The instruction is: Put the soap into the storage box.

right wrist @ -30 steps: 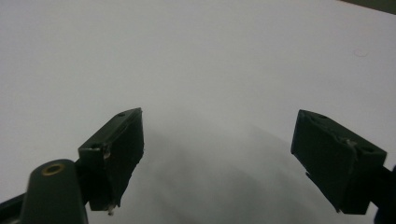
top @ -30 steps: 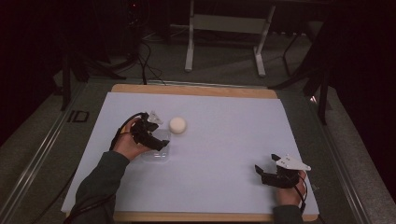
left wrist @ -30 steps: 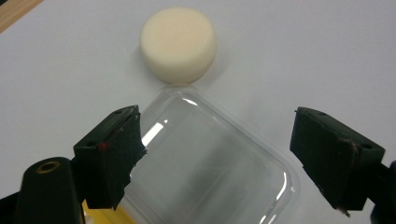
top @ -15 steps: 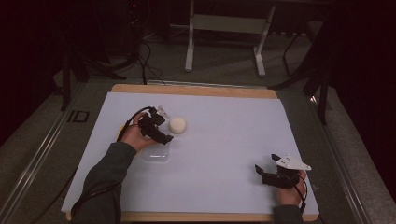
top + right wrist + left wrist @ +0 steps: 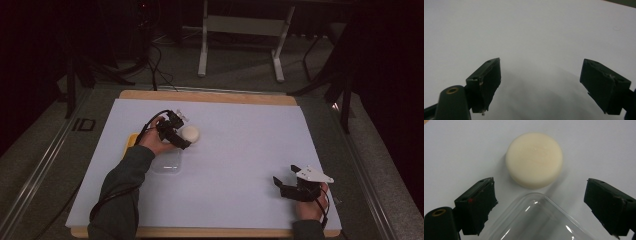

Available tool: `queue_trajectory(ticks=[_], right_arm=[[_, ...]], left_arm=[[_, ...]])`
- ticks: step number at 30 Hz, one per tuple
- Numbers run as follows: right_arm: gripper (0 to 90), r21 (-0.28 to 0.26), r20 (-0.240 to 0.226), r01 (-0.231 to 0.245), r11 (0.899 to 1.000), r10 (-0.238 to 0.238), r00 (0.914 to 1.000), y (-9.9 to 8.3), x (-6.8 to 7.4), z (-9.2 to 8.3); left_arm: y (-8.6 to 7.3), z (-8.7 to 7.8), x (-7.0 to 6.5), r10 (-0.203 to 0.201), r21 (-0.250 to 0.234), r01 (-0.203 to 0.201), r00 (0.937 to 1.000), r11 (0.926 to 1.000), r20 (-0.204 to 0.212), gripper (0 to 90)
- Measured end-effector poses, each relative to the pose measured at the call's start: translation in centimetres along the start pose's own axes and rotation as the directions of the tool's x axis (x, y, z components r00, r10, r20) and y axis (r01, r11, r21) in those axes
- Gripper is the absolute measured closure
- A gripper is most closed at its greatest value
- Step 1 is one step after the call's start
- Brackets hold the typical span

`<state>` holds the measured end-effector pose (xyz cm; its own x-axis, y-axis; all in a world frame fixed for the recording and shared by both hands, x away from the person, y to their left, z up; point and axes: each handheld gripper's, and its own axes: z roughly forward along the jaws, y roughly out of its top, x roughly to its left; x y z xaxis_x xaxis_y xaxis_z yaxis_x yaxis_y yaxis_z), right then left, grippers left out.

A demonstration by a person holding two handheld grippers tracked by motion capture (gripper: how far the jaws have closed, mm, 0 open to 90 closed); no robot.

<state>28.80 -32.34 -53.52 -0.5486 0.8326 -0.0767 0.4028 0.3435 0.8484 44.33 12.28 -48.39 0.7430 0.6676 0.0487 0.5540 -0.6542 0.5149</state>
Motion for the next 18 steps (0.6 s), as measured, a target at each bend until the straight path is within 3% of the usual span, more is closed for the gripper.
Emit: queue_trajectory(ticks=[9, 18], right_arm=[[16.9, -0.003, 0.0, 0.002, 1.0, -0.002, 1.0, 0.0, 0.0, 0.0], [17.0, -0.002, -0.002, 0.001, 1.0, -0.001, 1.0, 0.0, 0.0, 0.0]], left_arm=[[1.2, 0.8, 0.5, -0.007, 0.018, 0.007, 1.0, 0.9998, -0.003, 10.7], [1.9, 1.8, 0.8, -0.022, 0.041, 0.021, 0.9995, 0.9989, 0.021, 12.4]])
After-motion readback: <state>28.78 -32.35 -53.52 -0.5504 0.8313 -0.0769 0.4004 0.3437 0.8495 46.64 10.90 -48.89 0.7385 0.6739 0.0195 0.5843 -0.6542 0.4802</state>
